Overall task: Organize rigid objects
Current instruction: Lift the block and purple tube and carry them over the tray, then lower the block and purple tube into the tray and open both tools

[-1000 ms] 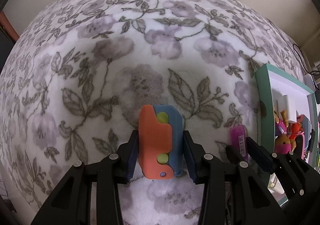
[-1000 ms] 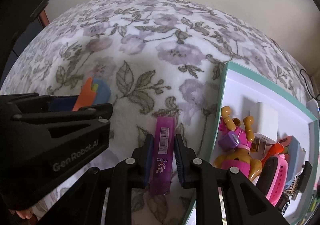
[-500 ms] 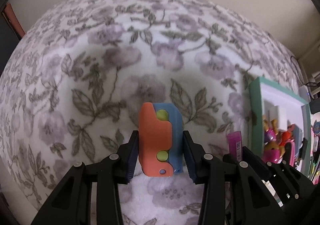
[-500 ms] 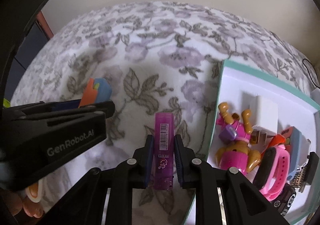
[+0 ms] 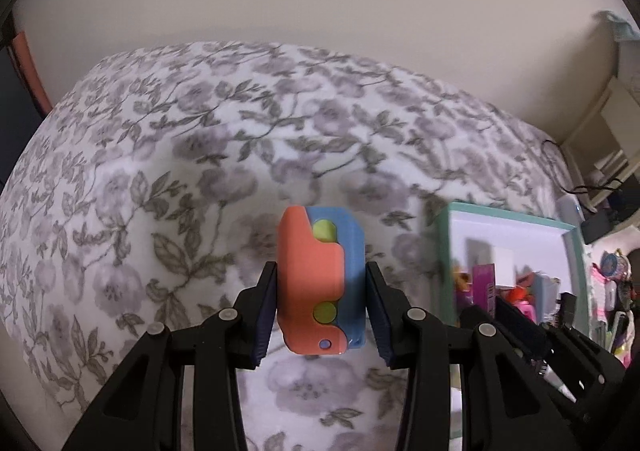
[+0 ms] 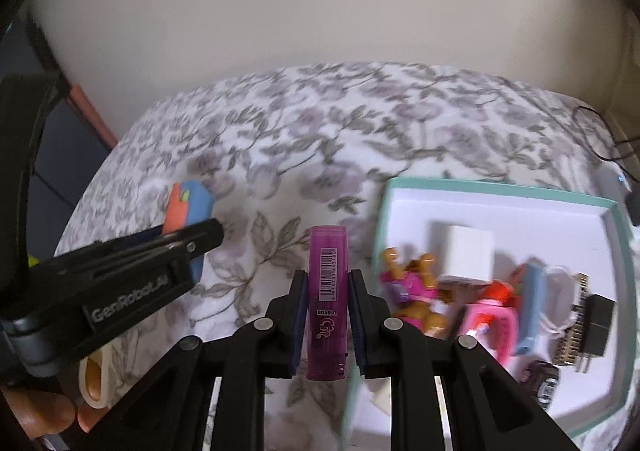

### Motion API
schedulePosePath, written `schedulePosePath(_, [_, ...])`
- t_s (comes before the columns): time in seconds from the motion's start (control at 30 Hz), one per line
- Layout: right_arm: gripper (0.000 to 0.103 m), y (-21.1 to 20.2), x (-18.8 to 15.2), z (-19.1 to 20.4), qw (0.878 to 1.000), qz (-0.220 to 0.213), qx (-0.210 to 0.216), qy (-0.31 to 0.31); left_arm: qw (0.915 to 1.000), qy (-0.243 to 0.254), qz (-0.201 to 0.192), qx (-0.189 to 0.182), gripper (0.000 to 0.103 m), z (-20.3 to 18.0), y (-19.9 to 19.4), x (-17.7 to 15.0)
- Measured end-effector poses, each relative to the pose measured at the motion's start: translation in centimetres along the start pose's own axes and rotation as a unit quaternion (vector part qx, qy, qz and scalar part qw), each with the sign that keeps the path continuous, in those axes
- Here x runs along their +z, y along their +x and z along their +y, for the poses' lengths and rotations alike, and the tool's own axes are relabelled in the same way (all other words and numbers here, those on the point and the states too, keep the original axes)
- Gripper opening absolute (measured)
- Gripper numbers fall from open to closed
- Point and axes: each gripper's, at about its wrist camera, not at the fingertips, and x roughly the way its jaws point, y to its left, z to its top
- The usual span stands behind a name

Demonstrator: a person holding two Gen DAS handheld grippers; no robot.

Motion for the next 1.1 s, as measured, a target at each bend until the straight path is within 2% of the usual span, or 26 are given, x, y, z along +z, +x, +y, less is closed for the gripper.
schedulePosePath(0.13, [0.021, -1.1, 0.1, -2.3, 0.999, -0.003, -0.004, 0.032, 0.9998, 0.016, -0.003, -0.014, 0.044, -1.8, -0.7, -0.2])
schedulePosePath(0.33, [0.021, -2.6, 0.1, -6.1, 0.997, -0.008, -0.032, 0.070, 0.9983, 0.045, 0.000, -0.036, 0.044, -4.6, -1.1, -0.9])
schedulePosePath(0.7, [0.021, -4.5, -1.2, -13.7, 0.985, -0.010, -0.071, 0.155, 0.9938, 0.079, 0.015, -0.077, 0.043, -9.4, -1.5, -2.4])
schedulePosePath(0.83, [0.021, -5.1, -1.7, -15.4, 0.982, -0.012, -0.072, 0.176, 0.9894, 0.111, 0.010, -0.093, 0.044, -12.3, -1.7, -3.3])
schedulePosePath(1.1, [0.021, -6.0, -2.6, -17.4, 0.976, -0.019, -0.071, 0.203, 0.9866, 0.111, 0.008, -0.120, 0.044, -15.6, -1.4, -3.9])
